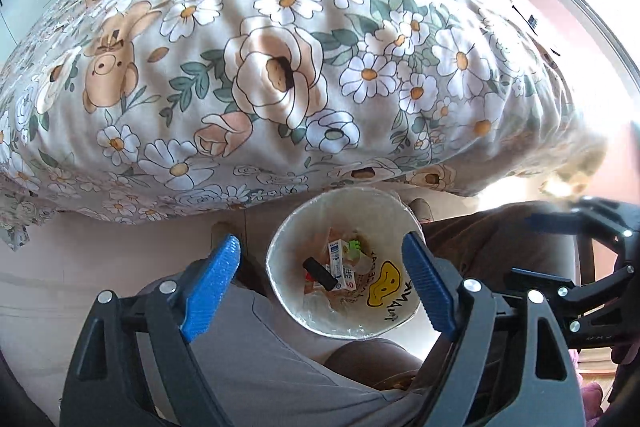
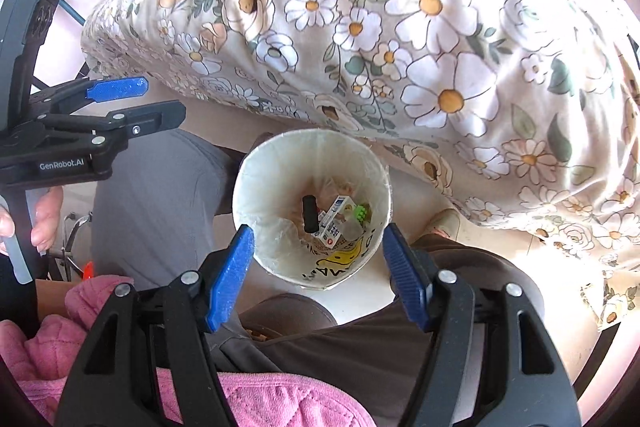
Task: Collect trash
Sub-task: 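Move both open tools back over the bed toward the green cube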
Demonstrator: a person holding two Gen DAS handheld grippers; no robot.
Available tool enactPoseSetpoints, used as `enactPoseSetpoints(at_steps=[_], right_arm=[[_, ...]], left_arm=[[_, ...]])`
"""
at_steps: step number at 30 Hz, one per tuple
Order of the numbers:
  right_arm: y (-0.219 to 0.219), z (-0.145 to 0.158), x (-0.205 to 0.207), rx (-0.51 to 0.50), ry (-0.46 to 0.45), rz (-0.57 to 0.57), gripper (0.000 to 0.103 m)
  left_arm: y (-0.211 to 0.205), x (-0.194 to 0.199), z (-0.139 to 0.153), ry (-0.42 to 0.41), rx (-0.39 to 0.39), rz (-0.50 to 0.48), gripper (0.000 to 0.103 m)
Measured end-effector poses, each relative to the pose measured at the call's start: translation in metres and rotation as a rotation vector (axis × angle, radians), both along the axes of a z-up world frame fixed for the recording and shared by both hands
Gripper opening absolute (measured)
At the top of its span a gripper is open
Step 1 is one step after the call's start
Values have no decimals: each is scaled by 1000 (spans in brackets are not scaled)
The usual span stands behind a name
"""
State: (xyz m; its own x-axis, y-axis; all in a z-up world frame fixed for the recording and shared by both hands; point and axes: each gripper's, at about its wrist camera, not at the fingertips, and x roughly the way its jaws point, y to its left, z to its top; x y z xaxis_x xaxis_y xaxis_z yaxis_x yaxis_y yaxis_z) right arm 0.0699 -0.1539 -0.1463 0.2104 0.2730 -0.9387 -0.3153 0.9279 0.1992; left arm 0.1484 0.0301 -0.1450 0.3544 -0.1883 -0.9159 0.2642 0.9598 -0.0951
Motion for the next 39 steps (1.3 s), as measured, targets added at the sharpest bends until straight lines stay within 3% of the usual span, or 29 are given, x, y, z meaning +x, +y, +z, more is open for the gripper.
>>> enactPoseSetpoints(at_steps=[9,19,31,39], right_arm=[[-18,82,-14,30,-192,-41,67],[-31,153,-22,49,-378,-62,67],[-39,194,-7,72,-484,-87,67],[-43,212,27,90,-528,-105,69]], left_arm=[[3,-13,64,-164,-2,-8,85],[-7,-19,117,-319,2,-40,87],[-14,0,147,-382,-34,-16,87],[-23,31,162,-418,-47,-12,87]])
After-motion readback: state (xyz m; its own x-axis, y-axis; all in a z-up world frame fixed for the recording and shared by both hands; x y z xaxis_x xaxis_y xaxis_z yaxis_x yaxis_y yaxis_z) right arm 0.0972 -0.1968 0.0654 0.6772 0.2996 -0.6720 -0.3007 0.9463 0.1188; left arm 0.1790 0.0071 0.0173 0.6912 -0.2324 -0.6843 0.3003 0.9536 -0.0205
